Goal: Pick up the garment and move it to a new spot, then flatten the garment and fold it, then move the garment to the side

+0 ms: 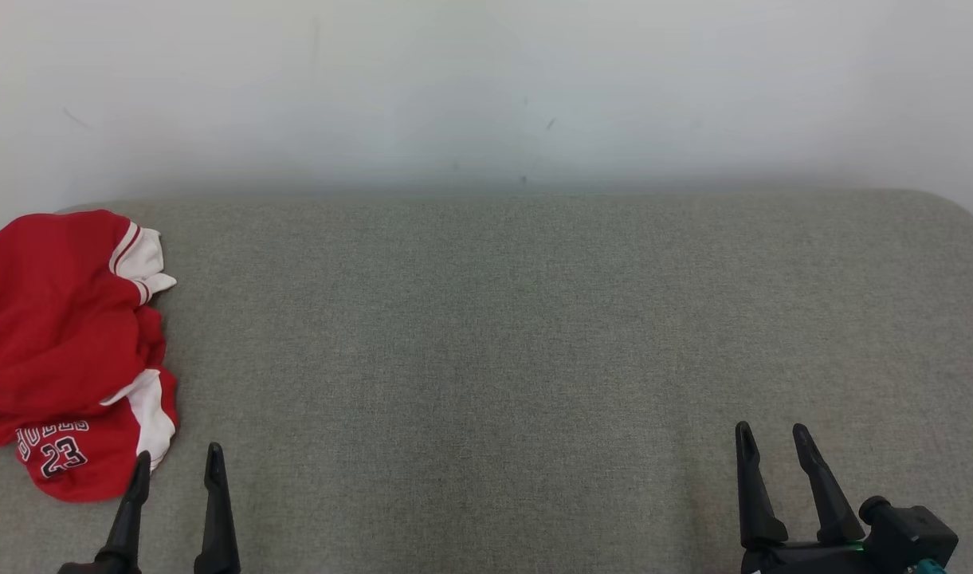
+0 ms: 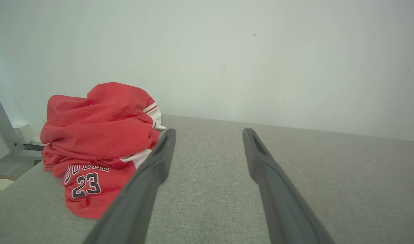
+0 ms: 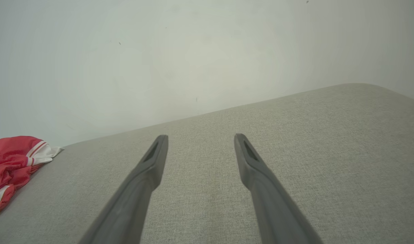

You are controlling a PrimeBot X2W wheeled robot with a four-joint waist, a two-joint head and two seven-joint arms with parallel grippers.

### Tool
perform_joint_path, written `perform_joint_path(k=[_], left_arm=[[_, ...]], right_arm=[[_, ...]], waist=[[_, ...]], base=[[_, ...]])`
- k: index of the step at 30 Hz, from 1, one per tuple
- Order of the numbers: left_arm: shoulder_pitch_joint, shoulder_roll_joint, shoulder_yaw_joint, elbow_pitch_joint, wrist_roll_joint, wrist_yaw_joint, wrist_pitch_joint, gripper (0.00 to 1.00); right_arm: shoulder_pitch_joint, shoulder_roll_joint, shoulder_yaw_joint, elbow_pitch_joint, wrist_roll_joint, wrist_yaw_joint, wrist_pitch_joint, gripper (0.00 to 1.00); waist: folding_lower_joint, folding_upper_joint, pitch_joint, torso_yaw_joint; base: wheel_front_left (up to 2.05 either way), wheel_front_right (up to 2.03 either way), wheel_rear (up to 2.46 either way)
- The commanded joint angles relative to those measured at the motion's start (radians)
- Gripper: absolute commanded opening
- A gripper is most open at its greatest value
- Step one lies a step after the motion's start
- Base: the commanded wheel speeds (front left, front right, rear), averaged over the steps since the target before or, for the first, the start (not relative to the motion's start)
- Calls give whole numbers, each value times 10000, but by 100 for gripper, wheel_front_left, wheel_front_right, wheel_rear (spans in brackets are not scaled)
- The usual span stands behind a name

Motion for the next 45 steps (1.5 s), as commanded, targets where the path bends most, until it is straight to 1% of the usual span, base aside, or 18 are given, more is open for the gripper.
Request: perform_joint_path(k=[1, 6, 15, 20, 22, 25, 30, 36, 45], left_arm=[[88, 20, 49, -32, 236, -6, -93, 100], [116, 22, 113, 112, 668, -56, -186, 100], [113, 196, 90, 321, 1237, -107, -347, 100], [176, 208, 132, 414, 1362, -154, -430, 100], [182, 254, -27, 469, 1265, -181, -441, 100], [185, 500, -499, 571, 1011, -161, -426, 100], [208, 747, -801, 644, 862, -154, -426, 100], [226, 788, -710, 608, 657, -156, -426, 100], [307, 566, -240, 564, 738, -157, -426, 100]], right_arm=[[-2, -43, -2, -58, -259, 31, -107, 100], [27, -45, -84, -65, -517, 32, -213, 100], [165, -45, -93, -79, -961, 35, -355, 100], [246, -46, -132, -74, -1142, 38, -447, 100], [255, -46, -145, -75, -1212, 38, -467, 100], [255, -47, -206, -46, -1113, 38, -448, 100], [261, -43, -269, -24, -1077, 37, -447, 100], [242, -43, -278, -2, -1061, 37, -447, 100], [341, -43, -377, 12, -1187, 37, -447, 100]], waist=[[-1, 0, 1, -9], [-1, 0, -11, -11], [-1, 0, -92, -10], [-1, 0, -135, -20], [-1, 0, -142, -15], [-1, 0, -159, -5], [-1, 0, -202, 29], [-1, 0, -251, 46], [-1, 0, -331, 41]], base=[[0, 0, 0], [0, 0, 0], [0, 0, 0], [0, 0, 0], [0, 0, 0], [0, 0, 0], [0, 0, 0], [0, 0, 0], [0, 0, 0]])
